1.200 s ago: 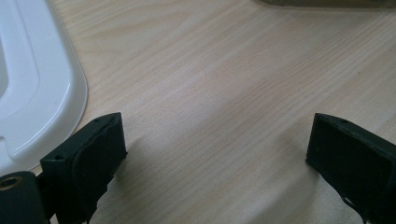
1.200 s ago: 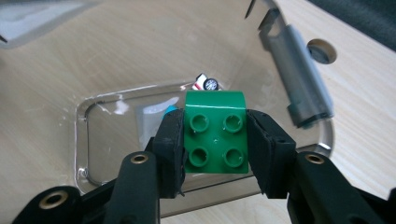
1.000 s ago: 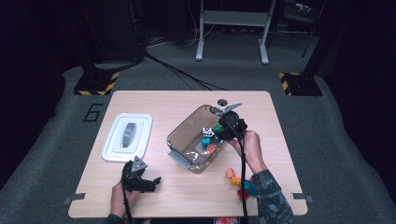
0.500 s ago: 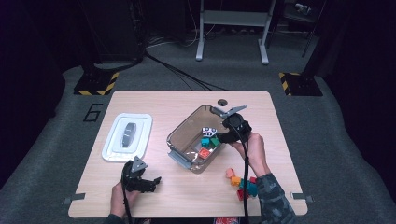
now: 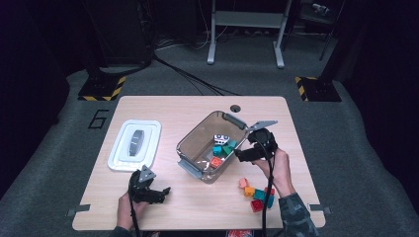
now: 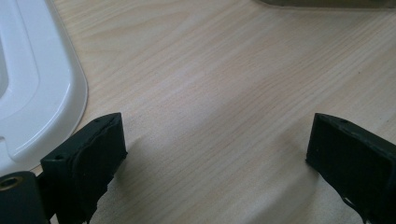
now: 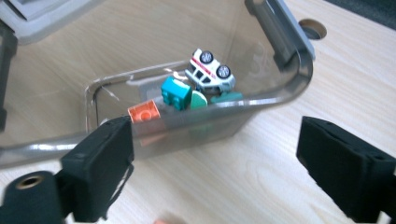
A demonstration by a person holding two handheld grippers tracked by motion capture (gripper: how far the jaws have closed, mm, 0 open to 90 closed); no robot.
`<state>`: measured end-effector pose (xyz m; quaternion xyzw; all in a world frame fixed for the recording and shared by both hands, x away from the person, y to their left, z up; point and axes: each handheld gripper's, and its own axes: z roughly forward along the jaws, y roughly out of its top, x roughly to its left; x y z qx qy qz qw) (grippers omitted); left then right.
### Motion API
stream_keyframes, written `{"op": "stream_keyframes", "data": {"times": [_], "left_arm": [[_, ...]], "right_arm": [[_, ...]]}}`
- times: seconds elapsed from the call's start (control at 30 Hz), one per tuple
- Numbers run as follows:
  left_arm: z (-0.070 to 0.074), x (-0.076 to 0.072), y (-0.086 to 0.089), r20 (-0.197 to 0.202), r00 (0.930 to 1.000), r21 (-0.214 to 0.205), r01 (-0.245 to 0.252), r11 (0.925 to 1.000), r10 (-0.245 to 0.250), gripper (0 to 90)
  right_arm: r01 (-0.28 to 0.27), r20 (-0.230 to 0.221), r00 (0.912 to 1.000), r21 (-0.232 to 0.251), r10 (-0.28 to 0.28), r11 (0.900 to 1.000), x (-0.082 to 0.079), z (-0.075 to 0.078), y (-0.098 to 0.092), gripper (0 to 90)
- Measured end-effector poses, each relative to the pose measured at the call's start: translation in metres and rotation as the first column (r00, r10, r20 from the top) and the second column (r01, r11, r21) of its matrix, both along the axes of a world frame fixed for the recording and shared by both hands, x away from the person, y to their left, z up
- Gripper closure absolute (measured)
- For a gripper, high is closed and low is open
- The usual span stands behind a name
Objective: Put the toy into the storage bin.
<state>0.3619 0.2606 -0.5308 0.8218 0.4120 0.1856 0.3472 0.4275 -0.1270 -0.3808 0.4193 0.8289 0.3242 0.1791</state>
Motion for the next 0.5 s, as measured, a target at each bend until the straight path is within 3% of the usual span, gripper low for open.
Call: {"op": "stream_keyframes", "data": {"times": [0.17, 0.5], "left_arm": [[0.0, 0.0, 0.0, 0.0, 1.0, 0.0, 0.0, 1.0, 0.0, 4.5], [0.0, 0.0, 0.0, 0.001, 1.0, 0.0, -0.001, 1.0, 0.001, 4.5]], "right_arm": [[0.004, -0.026, 0.9997, 0.005, -0.004, 1.0, -0.01, -0.012, -0.01, 6.4], [0.018, -0.145, 0.9893, -0.006, -0.019, 0.9998, -0.024, -0.058, -0.019, 1.4]]}}
